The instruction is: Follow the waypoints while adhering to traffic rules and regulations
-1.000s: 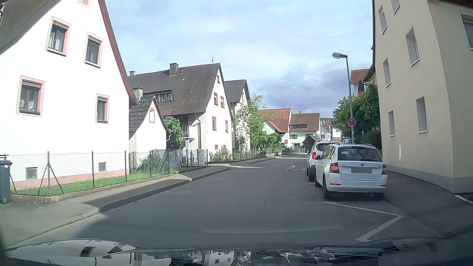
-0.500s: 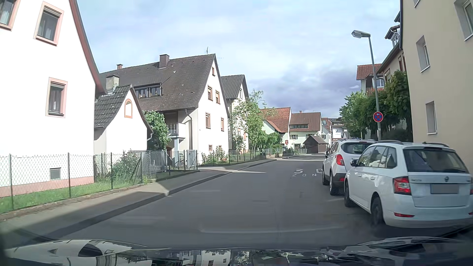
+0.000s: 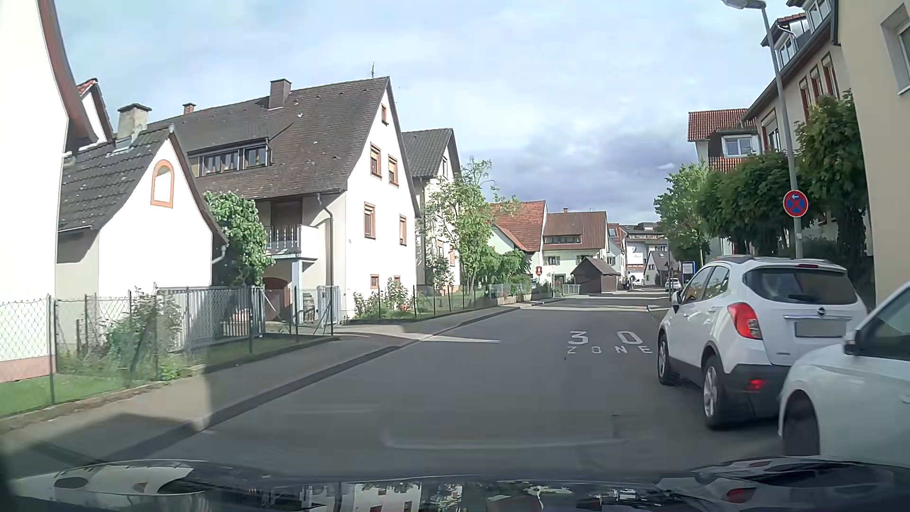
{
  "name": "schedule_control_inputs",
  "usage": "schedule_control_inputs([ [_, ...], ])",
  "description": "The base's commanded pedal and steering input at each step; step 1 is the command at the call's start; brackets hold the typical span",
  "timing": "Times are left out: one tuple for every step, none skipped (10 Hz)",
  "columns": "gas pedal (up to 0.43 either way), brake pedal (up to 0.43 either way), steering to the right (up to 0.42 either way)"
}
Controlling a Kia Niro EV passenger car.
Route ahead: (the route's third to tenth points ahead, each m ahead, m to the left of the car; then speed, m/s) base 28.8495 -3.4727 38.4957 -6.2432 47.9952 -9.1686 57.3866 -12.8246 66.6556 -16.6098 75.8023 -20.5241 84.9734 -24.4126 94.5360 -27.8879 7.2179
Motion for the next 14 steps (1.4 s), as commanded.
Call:
schedule_control_inputs([
  [0.067,0.0,0.064],
  [0.067,0.0,0.069],
  [0.067,0.0,0.07],
  [0.067,0.0,0.072],
  [0.067,0.0,0.076],
  [0.067,0.0,0.077],
  [0.067,0.0,0.076],
  [0.067,0.0,0.078],
  [0.067,0.0,0.079],
  [0.067,0.0,0.078],
  [0.067,0.0,0.078],
  [0.067,0.0,0.078],
  [0.067,0.0,0.077],
  [0.067,0.0,0.074],
])
